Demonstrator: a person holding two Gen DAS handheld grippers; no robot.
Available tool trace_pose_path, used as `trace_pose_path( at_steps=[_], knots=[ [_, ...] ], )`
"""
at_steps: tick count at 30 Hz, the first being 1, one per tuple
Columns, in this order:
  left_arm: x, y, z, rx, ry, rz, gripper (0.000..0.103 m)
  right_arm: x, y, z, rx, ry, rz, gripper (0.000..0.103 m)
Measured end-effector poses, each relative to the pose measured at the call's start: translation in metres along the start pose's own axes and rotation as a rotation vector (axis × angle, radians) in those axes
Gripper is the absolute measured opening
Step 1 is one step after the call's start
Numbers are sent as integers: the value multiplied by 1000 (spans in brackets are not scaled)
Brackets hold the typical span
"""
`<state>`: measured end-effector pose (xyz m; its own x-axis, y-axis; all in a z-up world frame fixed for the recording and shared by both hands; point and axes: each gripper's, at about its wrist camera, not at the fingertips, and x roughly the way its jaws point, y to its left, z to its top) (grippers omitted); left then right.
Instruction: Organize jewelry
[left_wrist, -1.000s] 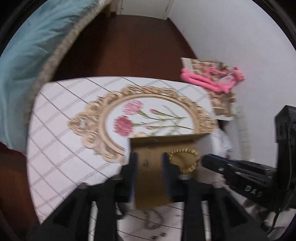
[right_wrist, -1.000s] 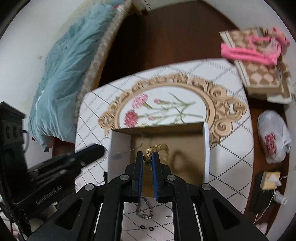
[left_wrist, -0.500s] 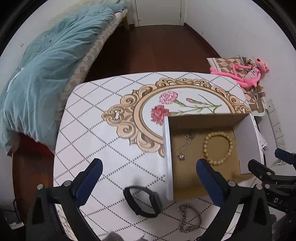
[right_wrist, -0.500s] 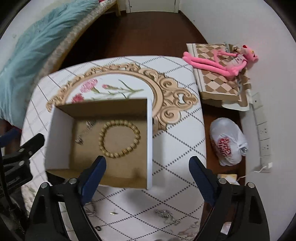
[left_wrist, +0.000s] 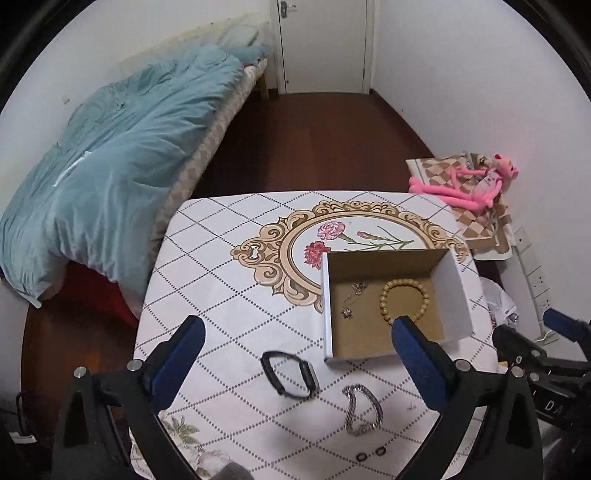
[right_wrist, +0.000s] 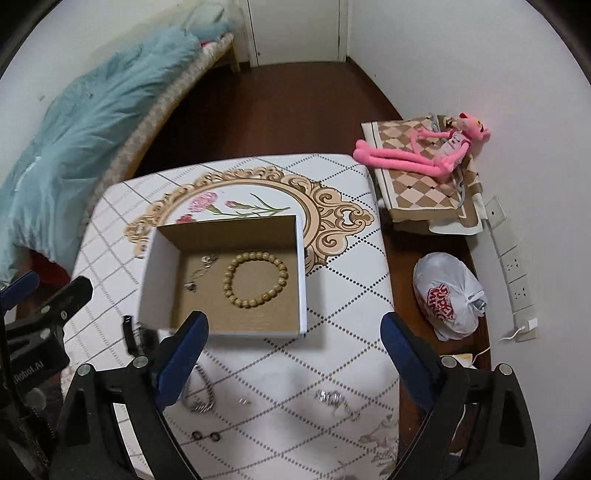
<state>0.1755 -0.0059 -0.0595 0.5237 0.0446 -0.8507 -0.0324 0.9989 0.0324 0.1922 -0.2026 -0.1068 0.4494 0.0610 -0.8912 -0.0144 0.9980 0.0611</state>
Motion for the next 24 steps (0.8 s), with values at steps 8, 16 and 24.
trace_pose_path(
  at_steps=[8,16,24],
  knots=[
    [18,-3,-57,12,90,6,103,1,-34,-61,97,24,-16,95],
    [70,-12,-100,22,215,27,103,68,-71,-105,147,135,-14,68],
    [88,-16,-114,36,259,7,103,102,-52,-114,11,105,-80,47]
  ],
)
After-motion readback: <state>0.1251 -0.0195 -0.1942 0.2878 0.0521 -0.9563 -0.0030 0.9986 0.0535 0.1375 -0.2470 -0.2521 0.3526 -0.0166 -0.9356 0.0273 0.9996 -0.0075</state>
